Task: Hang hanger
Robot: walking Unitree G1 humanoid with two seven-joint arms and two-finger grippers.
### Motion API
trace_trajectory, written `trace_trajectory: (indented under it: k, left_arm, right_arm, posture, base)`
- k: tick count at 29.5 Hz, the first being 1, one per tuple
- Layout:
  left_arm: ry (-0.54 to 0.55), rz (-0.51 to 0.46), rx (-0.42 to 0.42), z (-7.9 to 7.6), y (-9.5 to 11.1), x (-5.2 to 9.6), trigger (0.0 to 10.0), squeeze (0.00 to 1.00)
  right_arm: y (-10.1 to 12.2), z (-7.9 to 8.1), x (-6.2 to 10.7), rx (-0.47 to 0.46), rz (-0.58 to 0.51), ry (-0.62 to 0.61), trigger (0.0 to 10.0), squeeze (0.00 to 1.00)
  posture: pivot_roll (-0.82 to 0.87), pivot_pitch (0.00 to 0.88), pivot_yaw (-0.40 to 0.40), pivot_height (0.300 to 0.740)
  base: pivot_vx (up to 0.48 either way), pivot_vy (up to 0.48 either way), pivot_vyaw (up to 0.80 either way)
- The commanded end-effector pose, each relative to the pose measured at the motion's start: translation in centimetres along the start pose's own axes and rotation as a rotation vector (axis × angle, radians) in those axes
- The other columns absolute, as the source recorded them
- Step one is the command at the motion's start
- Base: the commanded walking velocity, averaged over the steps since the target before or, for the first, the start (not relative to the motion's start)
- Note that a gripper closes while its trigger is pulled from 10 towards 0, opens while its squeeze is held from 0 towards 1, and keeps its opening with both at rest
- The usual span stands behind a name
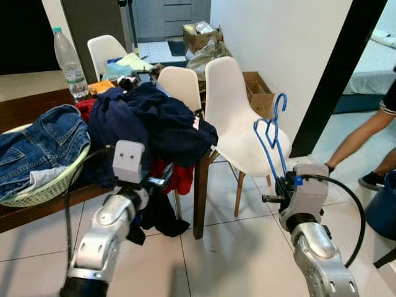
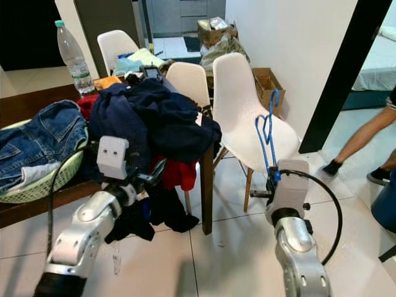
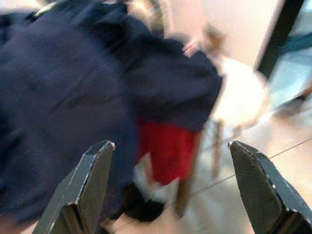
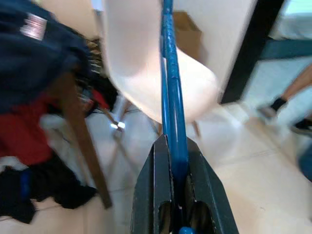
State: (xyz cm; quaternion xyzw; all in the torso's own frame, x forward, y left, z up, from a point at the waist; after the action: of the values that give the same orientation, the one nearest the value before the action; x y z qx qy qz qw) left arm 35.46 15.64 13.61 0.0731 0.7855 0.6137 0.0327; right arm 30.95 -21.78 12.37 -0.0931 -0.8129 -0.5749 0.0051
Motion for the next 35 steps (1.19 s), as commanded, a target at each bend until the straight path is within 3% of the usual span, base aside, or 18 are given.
trace_trajectory:
  k: [1, 4, 9, 11, 14, 15, 17, 18, 20, 21, 22, 24, 26, 28, 29, 31, 34, 35]
  left_arm:
    - [0.032, 0.013, -0.021, 1.5, -0.5, 0.4, 10.0, 0.0]
    - [0.061, 0.022, -0.033, 3.0, -0.9, 1.2, 10.0, 0.0]
    - [0.063, 0.033, -0.03, 3.1, -1.3, 1.5, 10.0, 0.0]
    - [0.033, 0.024, -0.012, 2.5, -1.0, 1.5, 10.0, 0.0]
    - [-0.078, -0.008, 0.059, 0.5, 0.7, 1.1, 10.0, 0.0]
    - [-0.152, -0.04, 0.125, -0.9, 2.1, 0.9, 10.0, 0.0]
    - [-0.152, -0.04, 0.125, -0.9, 2.1, 0.9, 10.0, 0.0]
    - [-0.352, -0.105, 0.332, -4.2, 5.5, 0.6, 10.0, 0.0]
    - [-0.352, -0.105, 0.332, -4.2, 5.5, 0.6, 10.0, 0.0]
    - [-0.442, -0.125, 0.411, -5.4, 6.9, 0.7, 10.0, 0.0]
    - [-0.442, -0.125, 0.411, -5.4, 6.9, 0.7, 10.0, 0.0]
    - [-0.657, -0.177, 0.614, -7.0, 9.3, 1.4, 10.0, 0.0]
    - [-0.657, -0.177, 0.614, -7.0, 9.3, 1.4, 10.0, 0.0]
    - [-0.786, -0.21, 0.735, -7.1, 10.3, 2.4, 10.0, 0.0]
    - [-0.786, -0.21, 0.735, -7.1, 10.3, 2.4, 10.0, 0.0]
    - [-0.898, -0.217, 0.853, -6.4, 10.3, 3.3, 10.0, 0.0]
    - [-0.898, -0.217, 0.853, -6.4, 10.3, 3.3, 10.0, 0.0]
    - [-0.952, -0.221, 0.897, -6.1, 10.4, 3.9, 10.0, 0.0]
  right_arm:
    - [-0.6, -0.7, 0.0, 0.011, 0.004, -0.005, 10.0, 0.0]
    - [-1.4, -1.9, 0.4, 0.043, 0.008, 0.01, 10.0, 0.0]
    - [-1.3, -2.2, 0.6, 0.043, -0.003, 0.033, 10.0, 0.0]
    - [-0.7, -2.4, 0.6, 0.033, -0.031, 0.058, 10.0, 0.0]
    - [0.9, -3.3, 0.3, -0.017, -0.099, 0.086, 10.0, 0.0]
    - [2.0, -3.8, 0.1, -0.064, -0.143, 0.097, 10.0, 0.0]
    - [2.0, -3.8, 0.1, -0.064, -0.143, 0.097, 10.0, 0.0]
    - [4.9, -4.4, -0.2, -0.203, -0.265, 0.161, 10.0, 0.0]
    - [4.9, -4.4, -0.2, -0.203, -0.265, 0.161, 10.0, 0.0]
    - [6.1, -4.4, -0.2, -0.266, -0.317, 0.207, 10.0, 0.0]
    - [6.1, -4.4, -0.2, -0.266, -0.317, 0.207, 10.0, 0.0]
    - [8.2, -3.5, 0.7, -0.379, -0.438, 0.387, 10.0, 0.0]
    - [8.2, -3.5, 0.7, -0.379, -0.438, 0.387, 10.0, 0.0]
    - [9.3, -2.8, 1.9, -0.438, -0.513, 0.527, 10.0, 0.0]
    - [9.3, -2.8, 1.9, -0.438, -0.513, 0.527, 10.0, 0.0]
    - [10.1, -1.7, 4.4, -0.446, -0.577, 0.734, 10.0, 0.0]
    - [10.1, -1.7, 4.4, -0.446, -0.577, 0.734, 10.0, 0.0]
    - [10.4, -1.1, 5.8, -0.434, -0.597, 0.836, 10.0, 0.0]
  posture:
    - [0.1, 0.0, 0.006, 0.74]
    - [0.1, 0.0, 0.005, 0.74]
    - [0.1, 0.007, 0.006, 0.74]
    - [0.11, 0.015, 0.006, 0.74]
    - [0.11, 0.023, 0.0, 0.74]
    - [0.12, 0.028, -0.004, 0.74]
    - [0.12, 0.028, -0.004, 0.74]
    - [0.13, 0.037, -0.016, 0.74]
    - [0.13, 0.037, -0.016, 0.74]
    - [0.13, 0.04, -0.018, 0.74]
    - [0.13, 0.04, -0.018, 0.74]
    - [0.14, 0.051, -0.03, 0.74]
    - [0.14, 0.051, -0.03, 0.74]
    - [0.13, 0.063, -0.031, 0.74]
    - [0.13, 0.063, -0.031, 0.74]
    - [0.13, 0.075, -0.032, 0.74]
    - [0.13, 0.075, -0.032, 0.74]
    - [0.12, 0.083, -0.032, 0.74]
  base:
    - [0.0, 0.0, 0.0]
    - [0.0, 0.0, 0.0]
    - [0.0, 0.0, 0.0]
    - [0.0, 0.0, 0.0]
    - [0.0, 0.0, 0.0]
    - [0.0, 0.0, 0.0]
    - [0.0, 0.0, 0.0]
    - [0.0, 0.0, 0.0]
    - [0.0, 0.0, 0.0]
    - [0.0, 0.0, 0.0]
    - [0.0, 0.0, 0.0]
    - [0.0, 0.0, 0.0]
    - [0.0, 0.0, 0.0]
    - [0.0, 0.0, 0.0]
    - [0.0, 0.0, 0.0]
    - [0.0, 0.0, 0.0]
    - [0.0, 0.0, 0.0]
    - [0.0, 0.0, 0.0]
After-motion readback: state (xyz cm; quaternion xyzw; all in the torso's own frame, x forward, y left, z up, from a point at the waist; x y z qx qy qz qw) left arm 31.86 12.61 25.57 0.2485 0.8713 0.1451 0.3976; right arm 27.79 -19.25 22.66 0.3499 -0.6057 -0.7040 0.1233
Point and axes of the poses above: a point about 5 cm out from each wrist's last joint towards the gripper, its own x axis pointing back from the gripper into the wrist, its own y axis along the axis of the wrist's last joint, z = x × y, the point moved 5 cm from there along -x, pointing out of the wrist towards the gripper, and after that the axes turned 15 degrees about x, right-handed, at the moved point
